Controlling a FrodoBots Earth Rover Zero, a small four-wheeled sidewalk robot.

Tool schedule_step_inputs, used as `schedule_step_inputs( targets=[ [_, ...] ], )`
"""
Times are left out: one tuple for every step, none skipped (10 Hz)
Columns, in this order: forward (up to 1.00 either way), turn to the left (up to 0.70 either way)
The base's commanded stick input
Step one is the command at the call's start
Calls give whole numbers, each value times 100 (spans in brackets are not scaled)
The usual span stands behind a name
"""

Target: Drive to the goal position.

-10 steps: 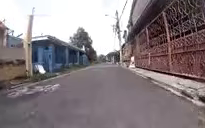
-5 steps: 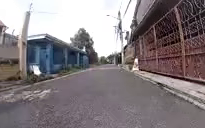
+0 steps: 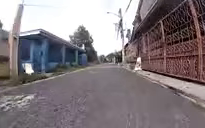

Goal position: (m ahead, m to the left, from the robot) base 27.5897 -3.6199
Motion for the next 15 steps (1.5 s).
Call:
schedule_step_inputs(
  targets=[
    [100, 0],
    [100, 0],
    [100, 0],
    [100, 0],
    [100, 0],
    [100, 0],
    [100, 0],
    [100, 0],
    [100, 0],
    [100, 0],
    [100, 0],
    [100, -27],
    [100, -21],
    [100, -1],
    [100, 0]
  ],
)
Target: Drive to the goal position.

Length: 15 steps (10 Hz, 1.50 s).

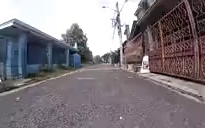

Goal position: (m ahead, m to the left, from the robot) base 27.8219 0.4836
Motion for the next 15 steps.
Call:
schedule_step_inputs(
  targets=[
    [100, 0],
    [100, 0],
    [100, 0],
    [100, -22],
    [100, -27],
    [100, -6],
    [100, 0],
    [100, 0],
    [100, 0],
    [100, 23],
    [100, 27],
    [100, 15],
    [100, 0],
    [100, 0],
    [100, 0]
  ],
)
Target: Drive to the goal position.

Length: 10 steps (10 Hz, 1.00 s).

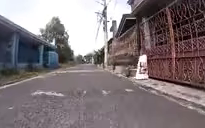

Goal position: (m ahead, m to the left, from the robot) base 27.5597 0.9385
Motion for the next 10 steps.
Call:
schedule_step_inputs(
  targets=[
    [100, 0],
    [100, 0],
    [100, 0],
    [100, 14],
    [100, 9],
    [100, 0],
    [100, 0],
    [100, 0],
    [100, 0],
    [100, 0]
  ],
)
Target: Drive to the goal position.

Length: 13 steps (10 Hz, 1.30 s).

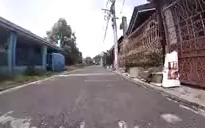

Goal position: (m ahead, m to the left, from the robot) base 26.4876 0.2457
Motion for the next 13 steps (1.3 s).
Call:
schedule_step_inputs(
  targets=[
    [100, 0],
    [100, 0],
    [100, 0],
    [100, 0],
    [100, 0],
    [100, 0],
    [100, 0],
    [100, 0],
    [100, 0],
    [100, 0],
    [100, 0],
    [100, 0],
    [100, 0]
  ],
)
